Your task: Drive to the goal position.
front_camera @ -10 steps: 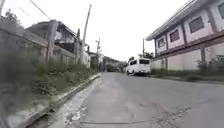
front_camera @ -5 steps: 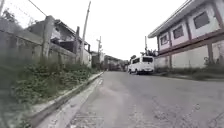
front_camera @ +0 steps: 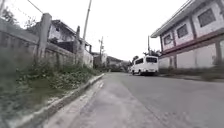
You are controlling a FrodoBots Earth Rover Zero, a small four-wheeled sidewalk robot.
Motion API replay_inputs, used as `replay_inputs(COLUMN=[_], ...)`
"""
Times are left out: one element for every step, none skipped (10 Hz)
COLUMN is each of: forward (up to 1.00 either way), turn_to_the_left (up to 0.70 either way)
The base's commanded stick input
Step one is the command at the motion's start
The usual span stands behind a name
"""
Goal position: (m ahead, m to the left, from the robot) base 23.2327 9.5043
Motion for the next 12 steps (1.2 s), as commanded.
replay_inputs(forward=[1.00, 1.00, 1.00, 1.00, 1.00, 1.00, 1.00, 1.00, 1.00, 1.00, 1.00, 1.00], turn_to_the_left=[0.00, 0.00, 0.00, -0.01, -0.02, -0.03, -0.04, -0.04, -0.01, 0.00, 0.00, -0.01])
